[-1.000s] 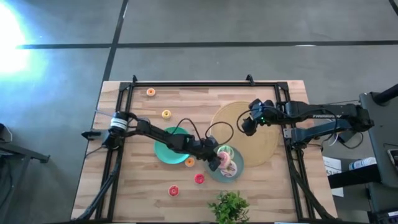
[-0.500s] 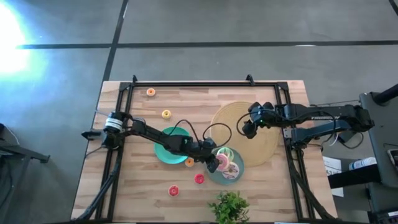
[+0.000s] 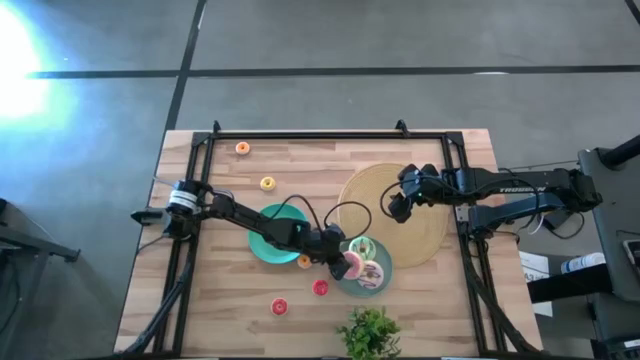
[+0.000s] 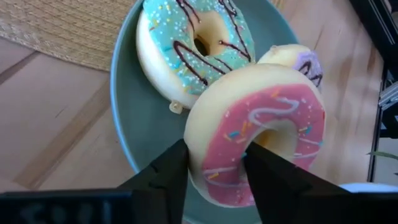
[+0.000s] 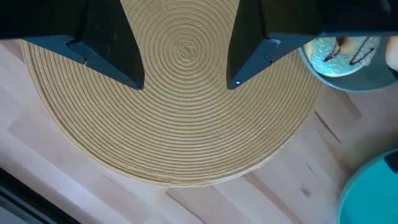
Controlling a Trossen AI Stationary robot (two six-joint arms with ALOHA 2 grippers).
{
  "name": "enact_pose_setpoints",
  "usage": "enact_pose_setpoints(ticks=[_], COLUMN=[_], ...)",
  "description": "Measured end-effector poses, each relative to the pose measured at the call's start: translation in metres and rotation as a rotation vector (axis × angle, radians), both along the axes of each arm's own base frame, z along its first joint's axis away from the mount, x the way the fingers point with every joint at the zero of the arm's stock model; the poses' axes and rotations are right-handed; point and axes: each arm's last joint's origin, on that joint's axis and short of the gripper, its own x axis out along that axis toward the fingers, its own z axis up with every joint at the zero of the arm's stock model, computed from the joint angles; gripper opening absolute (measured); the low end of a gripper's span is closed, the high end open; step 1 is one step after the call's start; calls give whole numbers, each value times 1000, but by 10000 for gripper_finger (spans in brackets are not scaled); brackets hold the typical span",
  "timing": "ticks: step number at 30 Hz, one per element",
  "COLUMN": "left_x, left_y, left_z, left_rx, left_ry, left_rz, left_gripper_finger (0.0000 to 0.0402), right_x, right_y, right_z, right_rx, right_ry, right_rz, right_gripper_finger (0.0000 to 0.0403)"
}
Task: Pick & Place donuts
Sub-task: Put the large pink donut on the blue plate, then put the small blue donut on the green plate
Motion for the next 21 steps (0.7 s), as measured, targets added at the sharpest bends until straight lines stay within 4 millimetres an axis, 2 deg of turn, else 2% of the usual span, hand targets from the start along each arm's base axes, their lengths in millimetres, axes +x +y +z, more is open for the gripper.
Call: enact_pose_setpoints(ticks=[6, 17, 21], left_x=[-3, -26, -37], left_y=[0, 12, 20], left_z=[13, 33, 62], left_rx=[-3, 178, 232], left_ry=[-23, 96, 37], left_rz=[-43, 31, 121], left_gripper_finger=[147, 147, 147], right_x=[0, 1, 1], right_y=[0, 0, 0], right_z=[0, 1, 0], right_rx=[-2, -17, -22], right_ry=[-2, -4, 0], right_rz=[-1, 14, 24], right_gripper_finger=[219, 219, 219])
